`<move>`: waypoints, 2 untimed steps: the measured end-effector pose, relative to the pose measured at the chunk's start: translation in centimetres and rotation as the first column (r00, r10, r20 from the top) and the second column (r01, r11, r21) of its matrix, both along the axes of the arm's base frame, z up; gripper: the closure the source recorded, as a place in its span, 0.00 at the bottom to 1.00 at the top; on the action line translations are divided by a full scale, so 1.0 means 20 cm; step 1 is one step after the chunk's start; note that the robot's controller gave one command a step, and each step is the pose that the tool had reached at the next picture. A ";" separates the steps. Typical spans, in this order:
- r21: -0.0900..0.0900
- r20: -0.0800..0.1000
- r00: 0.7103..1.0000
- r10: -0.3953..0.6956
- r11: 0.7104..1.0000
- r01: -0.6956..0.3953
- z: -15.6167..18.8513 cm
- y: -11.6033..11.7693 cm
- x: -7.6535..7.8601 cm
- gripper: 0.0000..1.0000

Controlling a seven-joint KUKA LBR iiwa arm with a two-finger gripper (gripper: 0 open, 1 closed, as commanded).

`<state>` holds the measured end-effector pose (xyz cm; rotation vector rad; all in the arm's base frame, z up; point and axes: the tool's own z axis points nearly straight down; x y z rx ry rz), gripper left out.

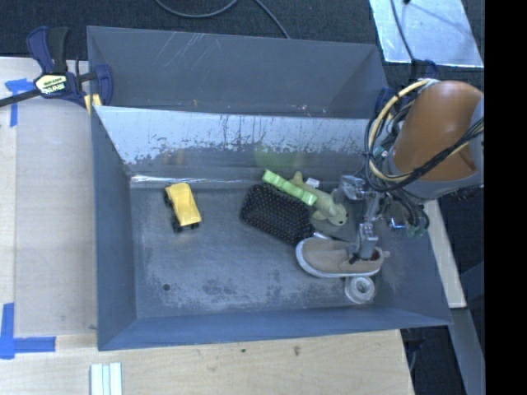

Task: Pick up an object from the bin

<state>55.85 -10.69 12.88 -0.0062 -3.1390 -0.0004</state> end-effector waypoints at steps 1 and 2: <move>-0.001 0.007 1.000 0.003 1.000 -0.003 0.02 0.00 0.01 0.00; -0.004 0.008 1.000 -0.027 1.000 0.027 -0.12 0.13 0.01 0.00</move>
Offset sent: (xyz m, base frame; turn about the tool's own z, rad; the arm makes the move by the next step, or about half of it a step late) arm 0.0009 0.0429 -0.0420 0.0369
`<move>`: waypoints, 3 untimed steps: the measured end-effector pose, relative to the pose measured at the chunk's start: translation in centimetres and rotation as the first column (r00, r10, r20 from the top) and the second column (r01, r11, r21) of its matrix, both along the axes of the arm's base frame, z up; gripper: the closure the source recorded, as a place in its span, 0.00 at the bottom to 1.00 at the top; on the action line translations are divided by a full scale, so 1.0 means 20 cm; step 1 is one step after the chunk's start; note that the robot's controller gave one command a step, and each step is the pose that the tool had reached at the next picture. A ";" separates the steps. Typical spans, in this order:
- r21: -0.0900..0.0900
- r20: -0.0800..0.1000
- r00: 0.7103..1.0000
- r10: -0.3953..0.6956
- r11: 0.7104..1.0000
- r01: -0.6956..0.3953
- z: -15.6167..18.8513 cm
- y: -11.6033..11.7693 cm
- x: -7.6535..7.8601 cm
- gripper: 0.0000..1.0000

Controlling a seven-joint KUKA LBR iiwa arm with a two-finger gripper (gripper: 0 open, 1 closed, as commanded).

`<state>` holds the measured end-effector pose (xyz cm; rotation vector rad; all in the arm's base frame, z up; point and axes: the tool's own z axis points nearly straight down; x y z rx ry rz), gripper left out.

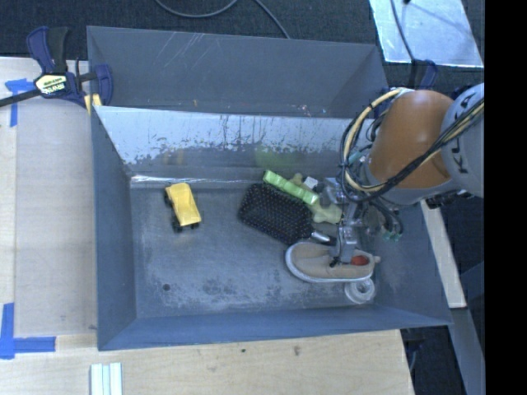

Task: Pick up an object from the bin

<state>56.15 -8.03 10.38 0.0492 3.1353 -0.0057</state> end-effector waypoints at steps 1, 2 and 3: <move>0.000 0.012 0.999 0.036 0.999 -0.036 -0.11 0.11 0.15 1.00; 0.003 0.003 0.999 0.036 0.999 -0.036 -0.13 0.12 0.14 0.00; 0.002 0.001 0.999 0.038 0.999 -0.038 -0.13 0.12 0.14 1.00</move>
Offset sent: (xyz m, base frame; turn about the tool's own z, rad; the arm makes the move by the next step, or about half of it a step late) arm 0.0000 0.0000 0.0000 0.0000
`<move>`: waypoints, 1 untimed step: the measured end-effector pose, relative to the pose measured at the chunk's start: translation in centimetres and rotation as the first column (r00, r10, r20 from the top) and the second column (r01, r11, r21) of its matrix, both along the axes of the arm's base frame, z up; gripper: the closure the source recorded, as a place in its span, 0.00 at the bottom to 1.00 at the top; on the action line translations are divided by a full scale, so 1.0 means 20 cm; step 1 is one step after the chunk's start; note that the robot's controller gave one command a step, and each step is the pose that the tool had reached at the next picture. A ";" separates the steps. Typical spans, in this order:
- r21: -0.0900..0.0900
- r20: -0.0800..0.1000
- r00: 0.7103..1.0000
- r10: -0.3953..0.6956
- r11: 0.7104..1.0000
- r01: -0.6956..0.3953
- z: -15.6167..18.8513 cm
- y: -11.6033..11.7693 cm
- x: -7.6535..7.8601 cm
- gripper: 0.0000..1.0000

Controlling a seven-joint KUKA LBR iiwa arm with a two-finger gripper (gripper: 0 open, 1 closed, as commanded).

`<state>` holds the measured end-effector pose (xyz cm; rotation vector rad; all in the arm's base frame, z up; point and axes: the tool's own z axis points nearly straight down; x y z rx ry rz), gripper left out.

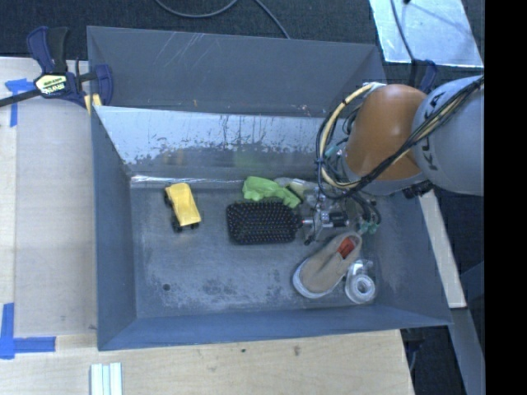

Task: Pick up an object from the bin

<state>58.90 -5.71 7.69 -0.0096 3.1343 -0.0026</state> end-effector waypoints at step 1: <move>0.000 0.000 1.000 0.000 1.000 0.000 0.00 0.00 0.00 1.00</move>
Offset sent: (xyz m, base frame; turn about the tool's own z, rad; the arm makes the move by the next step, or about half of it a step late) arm -0.0124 0.0016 0.0947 -0.0148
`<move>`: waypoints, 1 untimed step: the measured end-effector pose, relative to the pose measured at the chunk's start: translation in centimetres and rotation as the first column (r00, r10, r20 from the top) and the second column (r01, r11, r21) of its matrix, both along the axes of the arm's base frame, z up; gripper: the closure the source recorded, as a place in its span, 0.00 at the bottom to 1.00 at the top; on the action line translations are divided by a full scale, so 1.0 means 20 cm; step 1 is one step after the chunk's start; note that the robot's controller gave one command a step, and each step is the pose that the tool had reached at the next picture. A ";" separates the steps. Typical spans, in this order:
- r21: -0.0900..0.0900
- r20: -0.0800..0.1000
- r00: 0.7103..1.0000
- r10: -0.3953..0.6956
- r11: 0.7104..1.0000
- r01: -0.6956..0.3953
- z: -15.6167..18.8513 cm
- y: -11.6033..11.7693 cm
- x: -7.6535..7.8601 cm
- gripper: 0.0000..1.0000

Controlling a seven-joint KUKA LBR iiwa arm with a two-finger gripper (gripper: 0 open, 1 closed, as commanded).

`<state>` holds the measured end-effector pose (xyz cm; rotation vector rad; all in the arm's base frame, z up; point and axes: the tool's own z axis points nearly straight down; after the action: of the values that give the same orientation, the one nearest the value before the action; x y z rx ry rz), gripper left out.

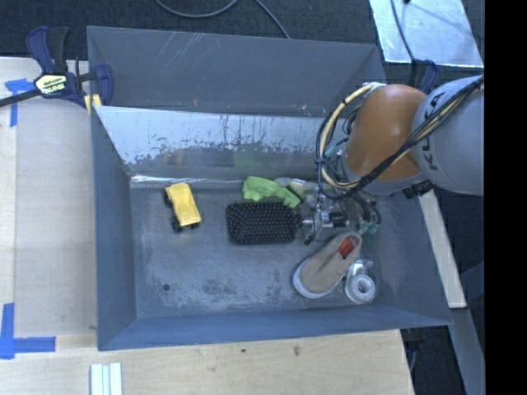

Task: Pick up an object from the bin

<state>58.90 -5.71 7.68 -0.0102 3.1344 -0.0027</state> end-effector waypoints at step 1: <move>0.001 -0.007 1.000 0.006 1.000 -0.006 0.21 0.01 -0.04 1.00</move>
Offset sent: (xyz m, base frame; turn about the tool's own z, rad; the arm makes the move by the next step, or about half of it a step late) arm 0.0031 0.0046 0.1217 -0.0430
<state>58.05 -5.60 11.96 -0.0191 3.1415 -0.0013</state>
